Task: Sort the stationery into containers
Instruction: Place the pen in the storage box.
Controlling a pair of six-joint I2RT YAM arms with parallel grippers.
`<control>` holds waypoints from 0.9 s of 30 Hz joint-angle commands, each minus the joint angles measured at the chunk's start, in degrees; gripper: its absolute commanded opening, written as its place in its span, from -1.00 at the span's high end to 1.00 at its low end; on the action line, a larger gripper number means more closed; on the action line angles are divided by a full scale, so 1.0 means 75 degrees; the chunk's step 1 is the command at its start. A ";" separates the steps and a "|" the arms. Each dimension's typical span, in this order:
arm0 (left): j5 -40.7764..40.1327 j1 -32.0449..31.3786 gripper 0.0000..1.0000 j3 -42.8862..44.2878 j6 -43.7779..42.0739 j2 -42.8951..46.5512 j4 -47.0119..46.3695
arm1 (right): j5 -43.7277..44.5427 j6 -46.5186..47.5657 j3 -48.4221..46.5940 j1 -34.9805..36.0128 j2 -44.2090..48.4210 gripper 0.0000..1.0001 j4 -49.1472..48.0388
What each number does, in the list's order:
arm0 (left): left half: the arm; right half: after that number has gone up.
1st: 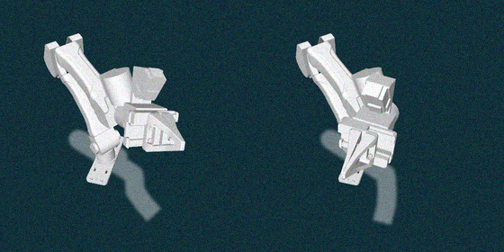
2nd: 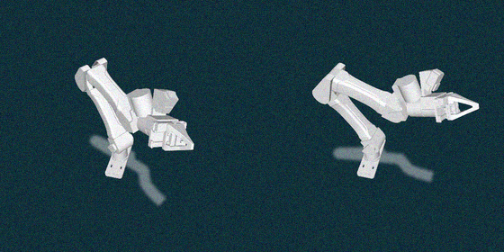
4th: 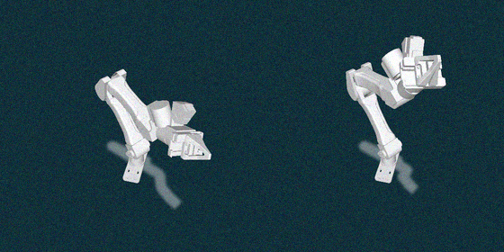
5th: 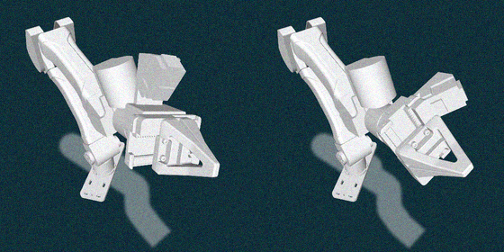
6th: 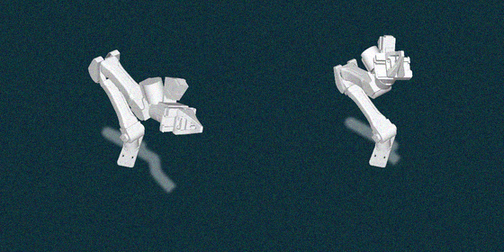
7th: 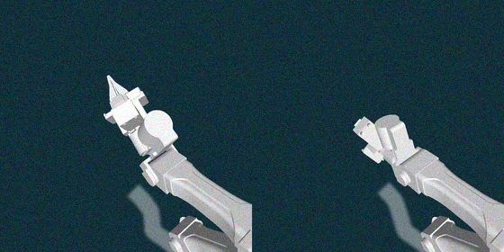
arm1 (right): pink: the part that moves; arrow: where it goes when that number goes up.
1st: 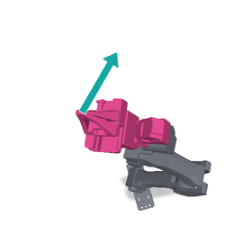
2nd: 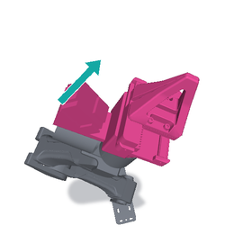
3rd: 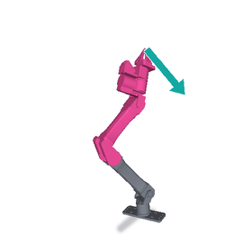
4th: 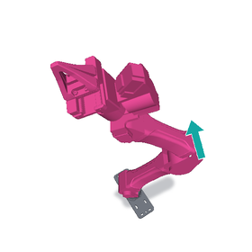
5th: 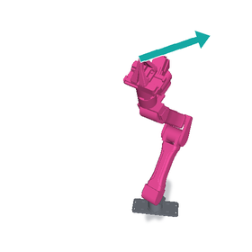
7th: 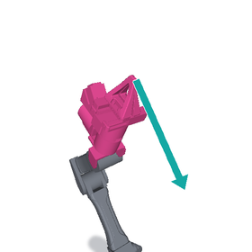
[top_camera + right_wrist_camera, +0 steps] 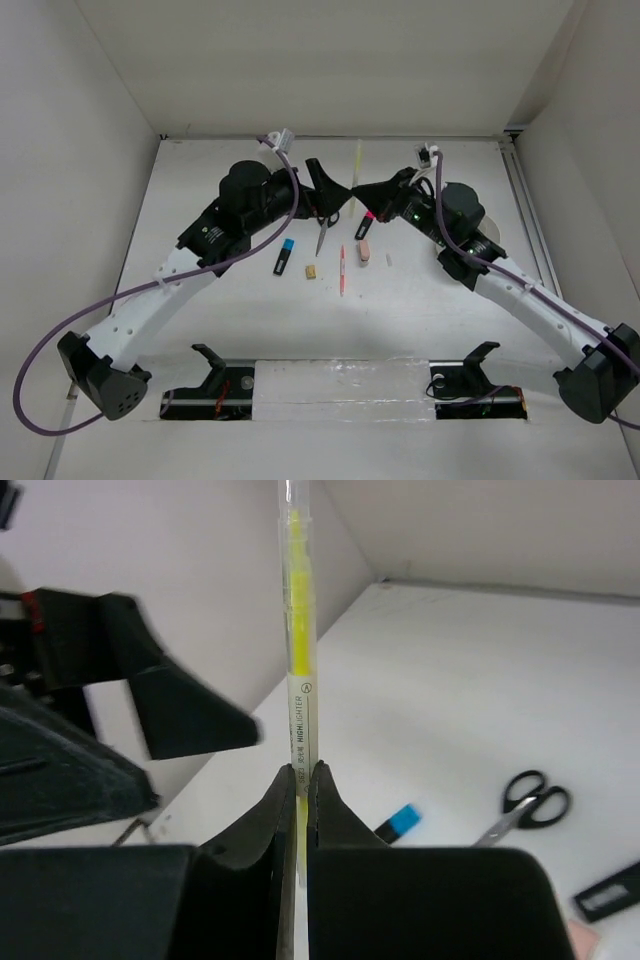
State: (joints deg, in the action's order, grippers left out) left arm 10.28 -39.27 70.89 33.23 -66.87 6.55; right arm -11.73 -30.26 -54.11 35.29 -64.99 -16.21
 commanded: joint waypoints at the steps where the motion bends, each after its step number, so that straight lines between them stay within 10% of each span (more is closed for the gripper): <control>1: -0.1191 0.0044 -1.00 0.0496 -0.0119 0.0479 0.1081 | 0.1104 0.0775 0.0310 -0.0415 0.0250 1.00 -0.0605; 7: -0.3784 0.0044 -1.00 0.0509 -0.0458 0.0665 0.3261 | 0.2802 0.1901 0.1155 -0.1515 0.0849 1.00 -0.0769; 27: -0.3445 0.0114 -1.00 -0.1437 -0.1185 0.1509 0.2561 | 0.3649 0.2359 0.3182 -0.3369 0.2641 1.00 0.0144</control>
State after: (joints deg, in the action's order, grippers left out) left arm -16.05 -38.76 60.80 25.65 -57.80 27.31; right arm 14.00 -13.26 -31.48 11.11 -46.70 -15.46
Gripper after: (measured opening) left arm 0.997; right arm 0.049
